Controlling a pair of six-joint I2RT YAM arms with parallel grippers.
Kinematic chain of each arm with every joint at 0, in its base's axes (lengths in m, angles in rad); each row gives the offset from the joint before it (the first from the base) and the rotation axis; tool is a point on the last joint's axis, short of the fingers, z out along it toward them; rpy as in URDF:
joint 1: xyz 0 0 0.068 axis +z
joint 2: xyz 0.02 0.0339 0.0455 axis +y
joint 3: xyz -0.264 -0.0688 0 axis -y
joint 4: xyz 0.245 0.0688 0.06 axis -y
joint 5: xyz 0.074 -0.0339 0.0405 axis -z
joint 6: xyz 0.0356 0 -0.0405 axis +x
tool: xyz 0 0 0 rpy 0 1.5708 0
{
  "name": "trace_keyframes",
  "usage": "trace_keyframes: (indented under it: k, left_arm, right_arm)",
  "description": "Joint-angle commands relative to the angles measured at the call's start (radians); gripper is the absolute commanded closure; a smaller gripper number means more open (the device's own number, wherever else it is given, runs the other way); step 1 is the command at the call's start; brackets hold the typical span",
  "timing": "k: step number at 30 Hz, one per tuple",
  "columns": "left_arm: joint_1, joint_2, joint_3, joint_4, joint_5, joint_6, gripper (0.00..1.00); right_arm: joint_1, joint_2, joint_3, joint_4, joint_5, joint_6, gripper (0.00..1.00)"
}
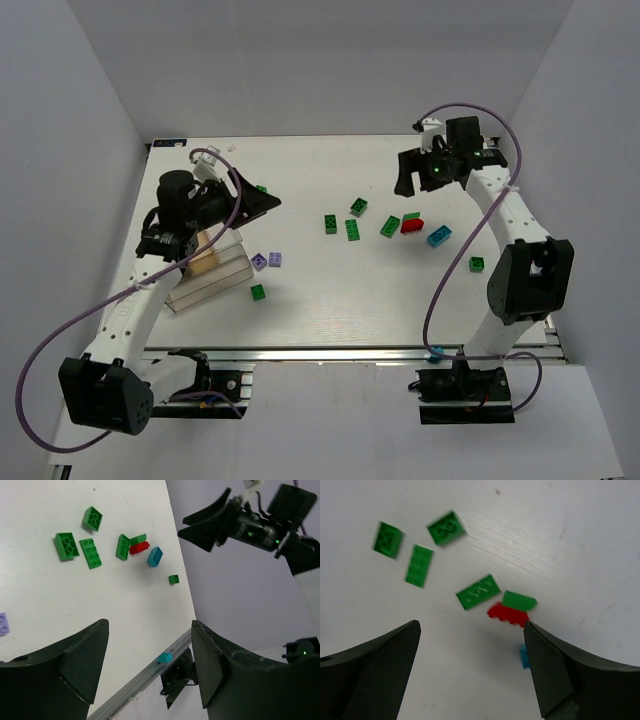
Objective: Sort the legos into containers by color
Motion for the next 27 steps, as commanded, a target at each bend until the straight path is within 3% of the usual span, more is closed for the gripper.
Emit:
trace_keyframes:
  k: [1, 4, 15, 27]
  left_arm:
    - [-0.061, 0.022, -0.001, 0.093, -0.041, -0.006, 0.24]
    - [-0.11, 0.04, 0.002, 0.094, -0.087, -0.006, 0.23]
    - [-0.205, 0.022, -0.03, 0.064, -0.184, -0.007, 0.23]
    - [-0.265, 0.054, -0.036, 0.073, -0.229, -0.014, 0.23]
  right_arm:
    - [-0.023, 0.062, 0.03, -0.189, 0.169, -0.013, 0.11]
    - [-0.026, 0.113, 0.043, -0.202, 0.276, 0.033, 0.11]
    - [-0.014, 0.253, 0.042, -0.163, 0.396, 0.093, 0.11]
    - [0.004, 0.309, 0.019, -0.123, 0.348, 0.104, 0.11]
